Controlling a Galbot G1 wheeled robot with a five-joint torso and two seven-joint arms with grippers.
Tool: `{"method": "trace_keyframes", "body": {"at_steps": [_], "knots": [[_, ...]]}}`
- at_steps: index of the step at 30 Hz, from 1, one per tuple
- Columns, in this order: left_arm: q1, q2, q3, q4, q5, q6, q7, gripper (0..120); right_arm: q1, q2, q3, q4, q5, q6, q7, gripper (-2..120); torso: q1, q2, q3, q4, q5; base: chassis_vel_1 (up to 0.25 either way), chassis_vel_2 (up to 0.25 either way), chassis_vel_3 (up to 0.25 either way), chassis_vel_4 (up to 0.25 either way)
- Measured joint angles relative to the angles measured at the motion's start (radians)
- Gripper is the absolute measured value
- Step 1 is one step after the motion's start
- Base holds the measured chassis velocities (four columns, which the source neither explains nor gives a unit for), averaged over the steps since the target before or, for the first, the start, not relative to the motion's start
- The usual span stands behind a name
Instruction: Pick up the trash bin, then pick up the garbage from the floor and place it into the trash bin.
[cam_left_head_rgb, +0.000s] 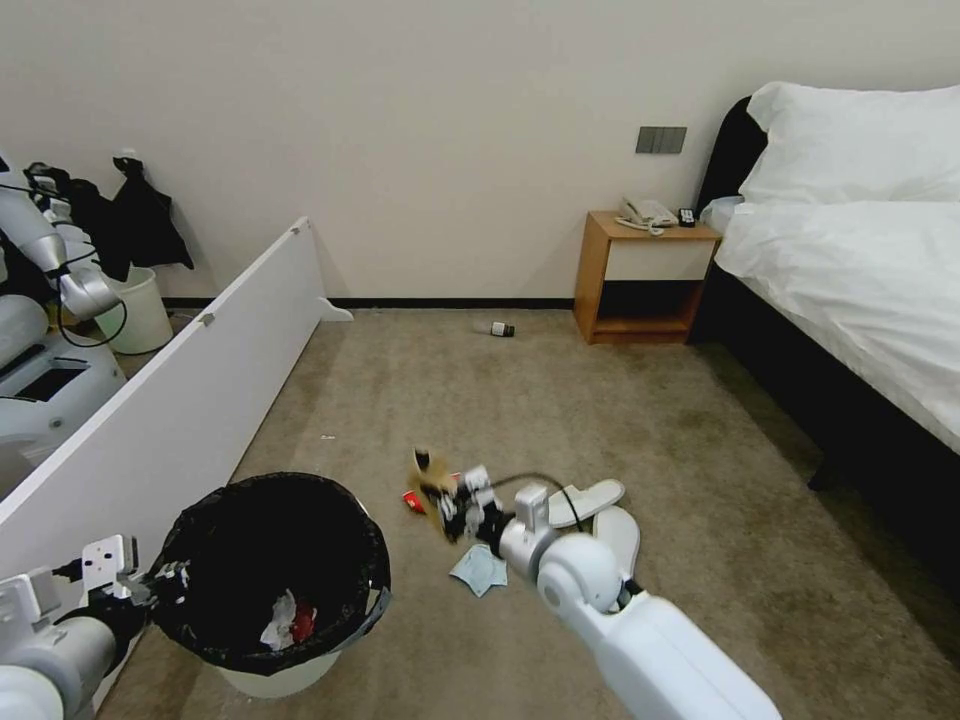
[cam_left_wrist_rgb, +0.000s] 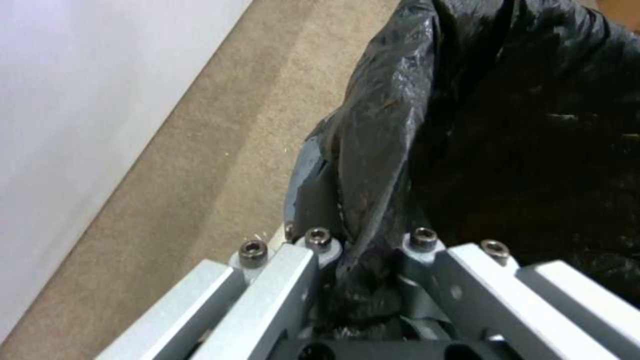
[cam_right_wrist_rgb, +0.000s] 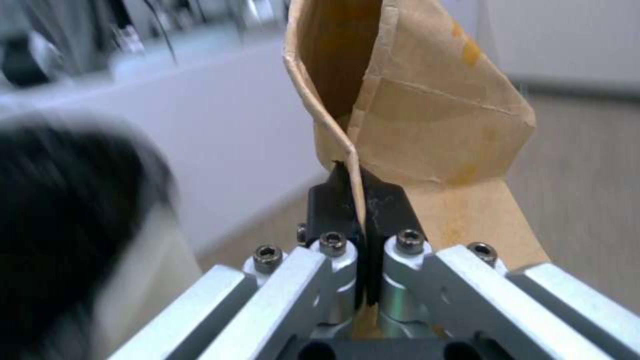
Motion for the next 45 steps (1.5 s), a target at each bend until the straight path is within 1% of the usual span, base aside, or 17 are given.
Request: {"method": "trace_keyframes", "body": {"at_steps": [1, 2, 3, 5, 6, 8, 9, 11, 14, 16, 25, 28, 45], "knots": [[0.001, -0.001, 0.004, 0.000, 0.005, 0.000, 0.000, 4, 0.026, 0.005, -0.001, 0.018, 0.014, 0.031, -0.011, 0, 0.000, 0.000, 0.000, 0.0001, 0.0000, 0.000, 0.000, 0.000, 0.000], [0.001, -0.001, 0.004, 0.000, 0.005, 0.000, 0.000, 4, 0.026, 0.005, -0.001, 0.018, 0.014, 0.031, -0.011, 0, 0.000, 0.000, 0.000, 0.0001, 0.0000, 0.000, 0.000, 0.000, 0.000], [0.002, -0.002, 0.006, 0.000, 0.008, 0.000, 0.000, 4, 0.049, 0.011, -0.008, 0.032, 0.040, 0.059, -0.021, 0, 0.000, 0.000, 0.000, 0.0001, 0.0000, 0.000, 0.000, 0.000, 0.000], [0.003, -0.002, 0.008, -0.001, 0.011, 0.000, 0.001, 4, 0.093, 0.025, -0.034, 0.066, 0.127, 0.094, -0.042, 0, 0.000, 0.000, 0.000, 0.0002, -0.0001, 0.000, 0.000, 0.000, 0.000], [0.003, -0.002, 0.008, -0.001, 0.011, 0.000, 0.001, 4, 0.093, 0.025, -0.034, 0.066, 0.127, 0.094, -0.042, 0, 0.000, 0.000, 0.000, 0.0002, -0.0001, 0.000, 0.000, 0.000, 0.000], [0.003, -0.003, 0.008, -0.004, 0.011, 0.000, 0.001, 4, 0.138, 0.038, -0.078, 0.097, 0.215, 0.128, -0.079, 0, 0.000, 0.000, 0.000, 0.0003, -0.0001, 0.000, 0.000, 0.000, 0.000], [0.003, -0.003, 0.008, -0.004, 0.011, 0.000, 0.001, 4, 0.138, 0.038, -0.078, 0.097, 0.215, 0.128, -0.079, 0, 0.000, 0.000, 0.000, 0.0003, -0.0001, 0.000, 0.000, 0.000, 0.000], [0.003, -0.003, 0.008, -0.007, 0.012, 0.000, 0.000, 4, 0.184, 0.046, -0.132, 0.116, 0.283, 0.152, -0.125, 0, 0.000, 0.000, 0.000, 0.0003, -0.0002, 0.000, 0.000, 0.000, 0.000], [0.002, -0.005, 0.008, -0.008, 0.014, 0.000, 0.000, 4, 0.201, 0.048, -0.154, 0.119, 0.305, 0.158, -0.141, 0, 0.000, 0.000, 0.000, 0.0002, -0.0001, 0.000, 0.000, 0.000, 0.000], [-0.001, -0.010, 0.011, -0.009, 0.016, 0.000, 0.000, 4, 0.242, 0.050, -0.199, 0.124, 0.353, 0.165, -0.167, 0, 0.000, 0.000, 0.000, 0.0003, -0.0002, 0.000, 0.000, 0.000, 0.000], [-0.006, -0.015, 0.017, -0.012, 0.022, 0.000, -0.001, 4, 0.277, 0.035, -0.269, 0.143, 0.399, 0.161, -0.231, 0, 0.000, 0.000, 0.000, 0.0000, -0.0002, 0.000, 0.000, 0.000, 0.000], [-0.008, -0.015, 0.017, -0.014, 0.022, 0.000, -0.001, 4, 0.292, 0.021, -0.307, 0.149, 0.438, 0.147, -0.257, 0, 0.000, 0.000, 0.000, 0.0000, -0.0002, 0.000, 0.000, 0.000, 0.000], [-0.008, -0.008, -0.001, -0.018, 0.008, 0.000, -0.002, 4, 0.272, -0.020, -0.381, 0.128, 0.440, 0.129, -0.263, 0, 0.000, 0.000, 0.000, 0.0000, 0.0000, 0.000, 0.000, 0.000, 0.000]]}}
